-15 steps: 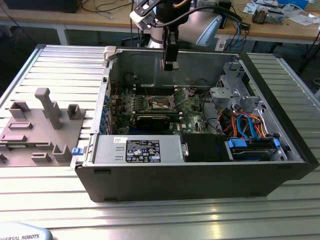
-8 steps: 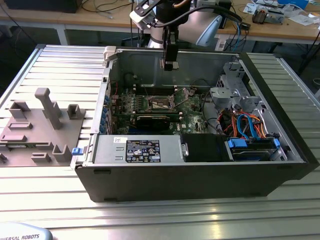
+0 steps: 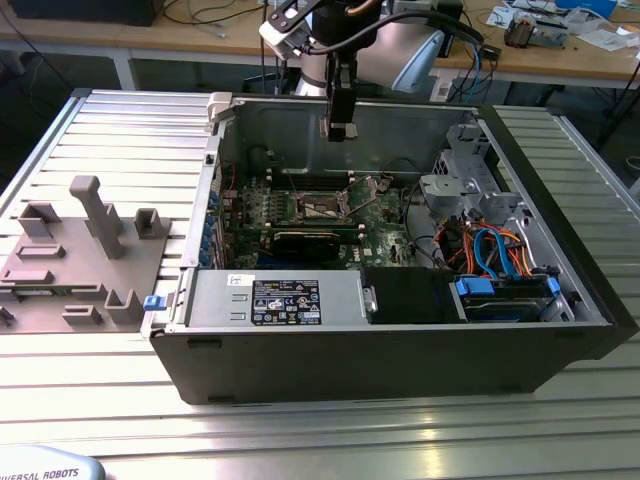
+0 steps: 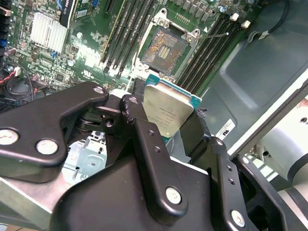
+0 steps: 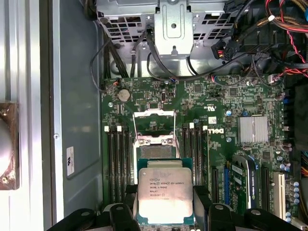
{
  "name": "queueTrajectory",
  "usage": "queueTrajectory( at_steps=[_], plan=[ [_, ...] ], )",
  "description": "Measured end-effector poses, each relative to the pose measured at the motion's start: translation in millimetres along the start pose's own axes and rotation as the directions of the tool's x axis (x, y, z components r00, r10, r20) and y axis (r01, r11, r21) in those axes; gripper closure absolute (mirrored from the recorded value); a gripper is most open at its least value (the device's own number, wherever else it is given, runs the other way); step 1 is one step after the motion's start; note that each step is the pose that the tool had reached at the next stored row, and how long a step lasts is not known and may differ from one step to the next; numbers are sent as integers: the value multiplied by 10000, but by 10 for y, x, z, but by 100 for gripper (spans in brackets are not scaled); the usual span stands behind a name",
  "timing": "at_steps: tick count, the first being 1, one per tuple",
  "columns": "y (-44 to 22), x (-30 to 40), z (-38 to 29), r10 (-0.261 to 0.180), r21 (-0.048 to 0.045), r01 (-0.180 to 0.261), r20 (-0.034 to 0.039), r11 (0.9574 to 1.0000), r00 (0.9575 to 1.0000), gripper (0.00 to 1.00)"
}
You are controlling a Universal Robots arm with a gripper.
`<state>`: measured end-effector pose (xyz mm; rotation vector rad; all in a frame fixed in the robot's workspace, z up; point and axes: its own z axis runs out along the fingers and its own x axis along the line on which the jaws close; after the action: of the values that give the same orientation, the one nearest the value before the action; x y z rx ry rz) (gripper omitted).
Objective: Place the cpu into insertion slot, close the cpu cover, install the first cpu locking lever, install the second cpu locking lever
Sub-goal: 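Place the cpu into insertion slot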
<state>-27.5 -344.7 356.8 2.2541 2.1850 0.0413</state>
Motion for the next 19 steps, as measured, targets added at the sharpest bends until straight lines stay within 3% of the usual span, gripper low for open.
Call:
queueTrajectory(
  at_steps=[19],
  plan=[
    [0, 0, 0, 268, -5, -268, 5, 9996, 9996, 46]
  ],
)
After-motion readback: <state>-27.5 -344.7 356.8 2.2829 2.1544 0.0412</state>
